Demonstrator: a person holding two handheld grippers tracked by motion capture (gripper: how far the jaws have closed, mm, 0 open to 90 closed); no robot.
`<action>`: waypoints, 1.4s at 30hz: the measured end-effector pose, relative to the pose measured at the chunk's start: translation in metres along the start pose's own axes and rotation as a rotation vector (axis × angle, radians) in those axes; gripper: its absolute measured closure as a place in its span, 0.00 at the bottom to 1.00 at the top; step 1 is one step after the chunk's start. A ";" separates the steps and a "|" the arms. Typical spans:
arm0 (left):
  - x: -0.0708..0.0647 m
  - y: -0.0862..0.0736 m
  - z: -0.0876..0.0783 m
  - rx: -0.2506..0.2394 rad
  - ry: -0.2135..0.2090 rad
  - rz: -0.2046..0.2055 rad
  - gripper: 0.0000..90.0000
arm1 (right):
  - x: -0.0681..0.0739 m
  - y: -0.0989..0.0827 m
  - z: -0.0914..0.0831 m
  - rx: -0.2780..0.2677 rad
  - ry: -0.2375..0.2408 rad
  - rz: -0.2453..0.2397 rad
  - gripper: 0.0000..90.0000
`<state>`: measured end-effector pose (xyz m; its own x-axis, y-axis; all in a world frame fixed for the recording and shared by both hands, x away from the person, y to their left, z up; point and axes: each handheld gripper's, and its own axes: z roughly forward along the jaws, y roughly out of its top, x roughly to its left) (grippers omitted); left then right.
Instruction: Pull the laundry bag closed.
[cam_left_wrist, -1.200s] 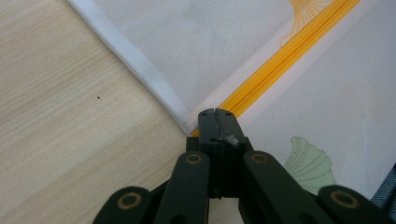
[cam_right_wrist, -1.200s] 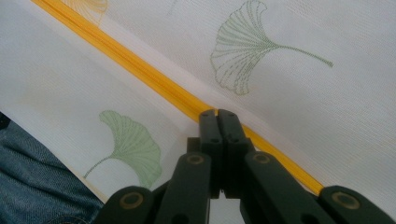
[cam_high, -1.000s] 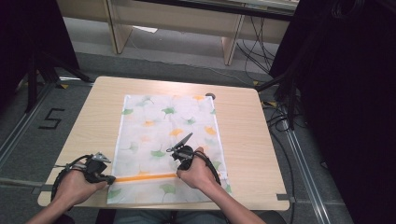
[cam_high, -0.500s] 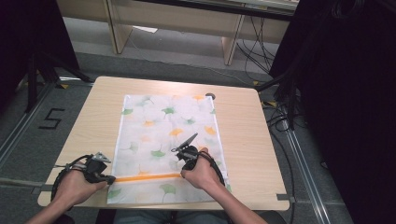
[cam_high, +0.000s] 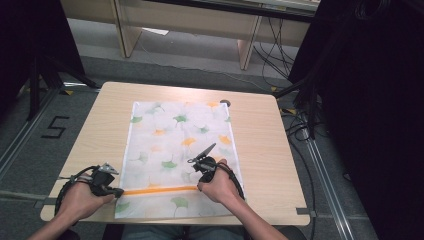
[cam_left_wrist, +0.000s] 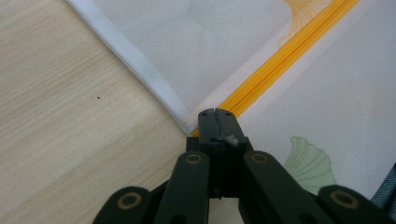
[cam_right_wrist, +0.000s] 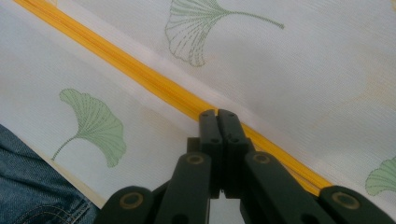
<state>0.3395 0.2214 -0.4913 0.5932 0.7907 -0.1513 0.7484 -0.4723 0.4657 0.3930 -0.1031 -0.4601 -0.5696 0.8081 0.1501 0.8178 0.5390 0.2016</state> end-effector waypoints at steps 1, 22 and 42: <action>0.000 0.000 0.000 0.000 0.000 0.000 1.00 | -0.002 -0.001 0.000 -0.001 0.002 -0.019 1.00; 0.000 0.000 0.000 0.001 0.001 0.001 1.00 | -0.008 -0.005 -0.001 -0.003 -0.003 0.019 1.00; 0.000 0.000 0.000 -0.001 0.002 0.001 1.00 | -0.019 -0.010 -0.005 -0.005 -0.013 0.024 1.00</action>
<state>0.3396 0.2209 -0.4913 0.5932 0.7910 -0.1496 0.7477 -0.4724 0.4667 0.3950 -0.1253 -0.4598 -0.5485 0.8239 0.1426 0.8309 0.5181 0.2029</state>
